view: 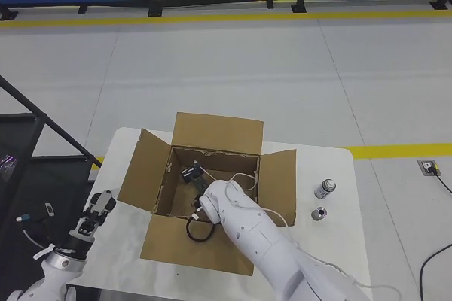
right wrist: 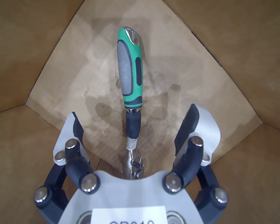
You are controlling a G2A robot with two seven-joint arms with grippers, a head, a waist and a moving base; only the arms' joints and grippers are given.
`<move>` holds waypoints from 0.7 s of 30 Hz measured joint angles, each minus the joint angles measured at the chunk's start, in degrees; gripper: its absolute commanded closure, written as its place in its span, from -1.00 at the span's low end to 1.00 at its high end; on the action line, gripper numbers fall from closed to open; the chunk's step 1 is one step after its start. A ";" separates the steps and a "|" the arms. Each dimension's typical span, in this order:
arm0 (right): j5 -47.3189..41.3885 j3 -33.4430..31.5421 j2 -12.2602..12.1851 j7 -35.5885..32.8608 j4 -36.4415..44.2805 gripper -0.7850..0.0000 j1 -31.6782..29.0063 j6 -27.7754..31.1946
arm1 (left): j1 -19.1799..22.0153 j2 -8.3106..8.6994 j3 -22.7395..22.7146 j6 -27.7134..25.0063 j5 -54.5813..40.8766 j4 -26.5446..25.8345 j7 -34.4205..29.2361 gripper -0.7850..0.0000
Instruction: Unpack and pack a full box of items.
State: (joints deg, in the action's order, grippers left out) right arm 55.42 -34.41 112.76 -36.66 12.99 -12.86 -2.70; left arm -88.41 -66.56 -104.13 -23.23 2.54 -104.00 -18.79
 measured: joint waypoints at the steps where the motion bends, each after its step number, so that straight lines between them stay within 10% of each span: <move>1: 0.10 -0.06 -0.07 0.08 0.23 -0.98 -0.11 -0.10 | -0.01 -0.01 0.22 0.16 0.20 -0.05 0.02 -1.00; 7: 0.78 -0.56 -0.56 0.44 1.62 -0.89 -0.86 -0.88 | 0.09 -0.16 1.48 2.17 4.24 -0.86 2.79 -0.91; 9: 0.99 -0.77 -0.75 0.49 2.03 -0.90 -1.11 -1.14 | 0.08 -0.20 2.05 2.38 6.24 -1.30 3.62 0.07; 12: 1.26 -1.10 -1.04 0.46 2.58 -0.86 -1.44 -1.36 | -0.01 -0.23 2.77 2.62 8.74 -1.64 4.31 0.34; 21: 2.20 -2.10 -1.94 0.08 4.34 -0.84 -2.36 -1.47 | 0.34 -0.29 4.05 4.30 11.77 -1.67 5.14 0.40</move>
State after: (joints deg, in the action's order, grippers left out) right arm 57.62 -36.50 110.81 -36.58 17.33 -15.21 -4.17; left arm -88.07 -66.86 -100.08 -18.93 14.31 -105.68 -13.65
